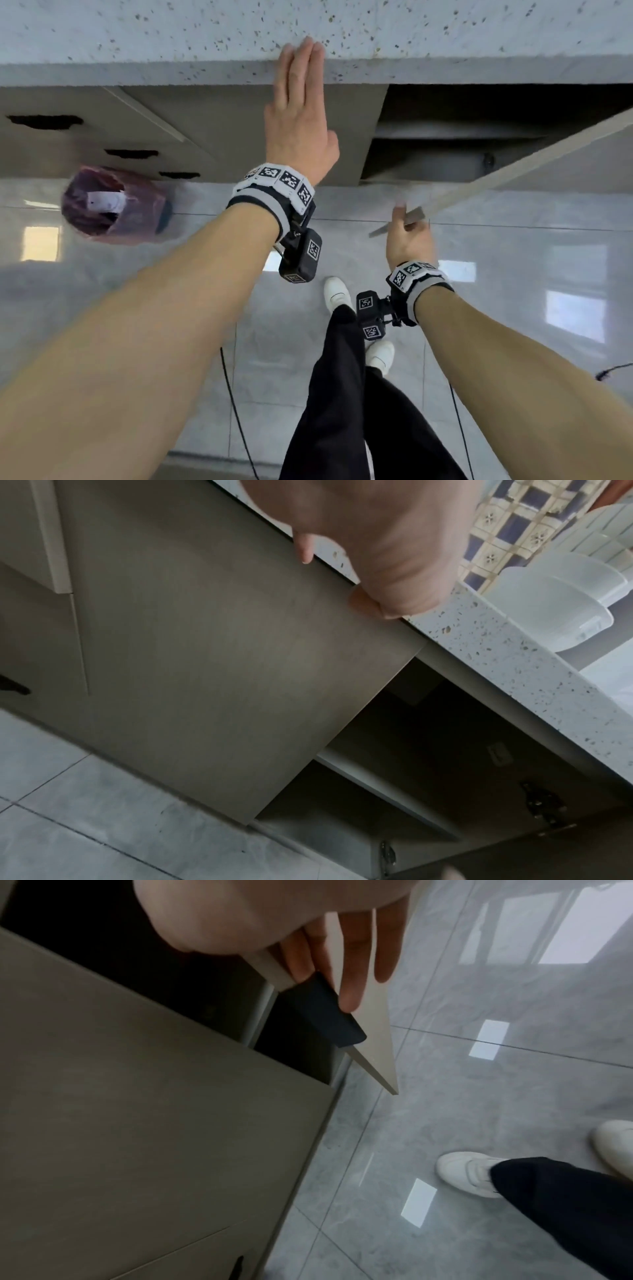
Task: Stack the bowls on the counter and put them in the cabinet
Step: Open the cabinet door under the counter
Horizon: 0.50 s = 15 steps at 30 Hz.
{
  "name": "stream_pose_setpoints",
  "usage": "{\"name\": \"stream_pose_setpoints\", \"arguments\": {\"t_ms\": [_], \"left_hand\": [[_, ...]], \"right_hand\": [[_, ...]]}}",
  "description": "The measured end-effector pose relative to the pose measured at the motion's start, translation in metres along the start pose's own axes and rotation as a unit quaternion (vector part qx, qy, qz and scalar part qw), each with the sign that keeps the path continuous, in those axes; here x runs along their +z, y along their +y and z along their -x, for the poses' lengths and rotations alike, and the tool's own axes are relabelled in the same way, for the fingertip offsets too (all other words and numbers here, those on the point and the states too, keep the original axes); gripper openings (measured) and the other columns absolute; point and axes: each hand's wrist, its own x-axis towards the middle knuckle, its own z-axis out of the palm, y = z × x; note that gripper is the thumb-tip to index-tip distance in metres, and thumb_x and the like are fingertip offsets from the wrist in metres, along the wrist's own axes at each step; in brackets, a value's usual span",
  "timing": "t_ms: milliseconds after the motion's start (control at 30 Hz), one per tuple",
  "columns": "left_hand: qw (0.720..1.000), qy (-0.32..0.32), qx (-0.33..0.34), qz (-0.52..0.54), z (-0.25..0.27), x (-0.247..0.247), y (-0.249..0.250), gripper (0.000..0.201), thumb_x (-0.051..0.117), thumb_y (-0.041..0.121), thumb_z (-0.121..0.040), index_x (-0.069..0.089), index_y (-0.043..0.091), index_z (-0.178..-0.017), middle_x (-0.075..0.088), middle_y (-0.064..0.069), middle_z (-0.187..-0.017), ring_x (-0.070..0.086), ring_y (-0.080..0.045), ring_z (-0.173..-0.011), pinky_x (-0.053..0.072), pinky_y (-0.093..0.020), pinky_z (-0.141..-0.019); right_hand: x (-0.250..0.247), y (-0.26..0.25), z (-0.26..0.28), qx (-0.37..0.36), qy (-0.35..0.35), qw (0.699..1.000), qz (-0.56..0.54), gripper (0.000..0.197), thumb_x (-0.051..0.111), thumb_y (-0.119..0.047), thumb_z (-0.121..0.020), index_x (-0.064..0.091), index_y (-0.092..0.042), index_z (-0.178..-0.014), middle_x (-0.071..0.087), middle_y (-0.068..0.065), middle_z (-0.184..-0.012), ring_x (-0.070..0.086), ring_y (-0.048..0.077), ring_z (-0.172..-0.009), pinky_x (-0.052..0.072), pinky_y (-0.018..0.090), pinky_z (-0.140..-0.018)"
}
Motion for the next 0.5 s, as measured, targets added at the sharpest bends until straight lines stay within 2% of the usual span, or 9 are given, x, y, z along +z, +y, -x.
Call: {"name": "stream_pose_setpoints", "arguments": {"t_ms": [67, 133, 200, 267, 333, 400, 500], "left_hand": [[0.999, -0.017, -0.033, -0.007, 0.002, -0.003, 0.011, 0.089, 0.053, 0.01, -0.082, 0.006, 0.009, -0.158, 0.003, -0.007, -0.166, 0.001, -0.029, -0.153, 0.028, -0.045, -0.115], [0.998, -0.032, -0.05, -0.013, 0.003, -0.004, 0.023, 0.089, 0.054, 0.013, -0.084, 0.005, 0.009, -0.158, 0.001, -0.007, -0.166, -0.001, -0.029, -0.153, 0.021, -0.052, -0.116], [0.998, -0.04, -0.046, -0.024, 0.003, -0.007, 0.038, 0.089, 0.056, 0.015, -0.083, 0.008, 0.01, -0.157, 0.004, -0.008, -0.166, 0.003, -0.029, -0.153, 0.019, -0.054, -0.115], [0.998, -0.044, -0.028, -0.033, 0.001, -0.01, 0.056, 0.087, 0.056, 0.015, -0.082, 0.011, 0.01, -0.156, 0.009, -0.008, -0.165, 0.007, -0.028, -0.152, 0.018, -0.053, -0.116], [0.998, -0.055, -0.008, -0.033, 0.0, -0.012, 0.078, 0.086, 0.058, 0.017, -0.083, 0.013, 0.01, -0.155, 0.011, -0.008, -0.164, 0.01, -0.028, -0.152, 0.017, -0.054, -0.117], [0.997, -0.062, -0.001, -0.034, -0.002, -0.014, 0.097, 0.086, 0.06, 0.018, -0.082, 0.014, 0.01, -0.154, 0.013, -0.009, -0.163, 0.011, -0.029, -0.151, 0.019, -0.054, -0.116], [0.997, -0.071, -0.009, -0.04, -0.007, -0.012, 0.111, 0.086, 0.063, 0.019, -0.08, 0.018, 0.009, -0.152, 0.017, -0.011, -0.161, 0.016, -0.03, -0.149, 0.022, -0.055, -0.115]], "right_hand": [[-0.02, 0.028, 0.015, 0.014, -0.005, 0.999, 0.03, 0.075, 0.02, -0.085, -0.076, 0.059, -0.023, -0.094, 0.066, 0.001, -0.08, 0.065, 0.025, -0.074, 0.05, 0.036, -0.07], [-0.039, 0.053, 0.029, 0.035, 0.008, 0.998, 0.054, 0.067, 0.027, -0.078, -0.079, 0.057, -0.021, -0.095, 0.065, 0.002, -0.08, 0.064, 0.029, -0.076, 0.047, 0.035, -0.07], [-0.061, 0.073, 0.043, 0.05, 0.065, 0.996, 0.028, 0.043, 0.045, -0.062, -0.082, 0.048, -0.021, -0.094, 0.061, -0.001, -0.082, 0.063, 0.032, -0.082, 0.043, 0.035, -0.072], [-0.089, 0.087, 0.057, 0.023, 0.13, 0.99, -0.039, 0.03, 0.056, -0.045, -0.08, 0.043, -0.024, -0.099, 0.062, -0.005, -0.087, 0.066, 0.024, -0.079, 0.047, 0.035, -0.072], [-0.117, 0.105, 0.065, -0.023, 0.154, 0.985, -0.068, 0.036, 0.059, -0.037, -0.077, 0.044, -0.031, -0.109, 0.064, -0.009, -0.096, 0.066, 0.013, -0.076, 0.054, 0.037, -0.075], [-0.142, 0.121, 0.07, -0.054, 0.155, 0.985, -0.048, 0.046, 0.059, -0.033, -0.075, 0.043, -0.036, -0.118, 0.063, -0.011, -0.106, 0.065, 0.015, -0.084, 0.056, 0.04, -0.078], [-0.177, 0.141, 0.074, -0.064, 0.167, 0.984, -0.014, 0.053, 0.056, -0.023, -0.081, 0.04, -0.035, -0.13, 0.059, -0.009, -0.121, 0.062, 0.02, -0.1, 0.054, 0.042, -0.085]]}}
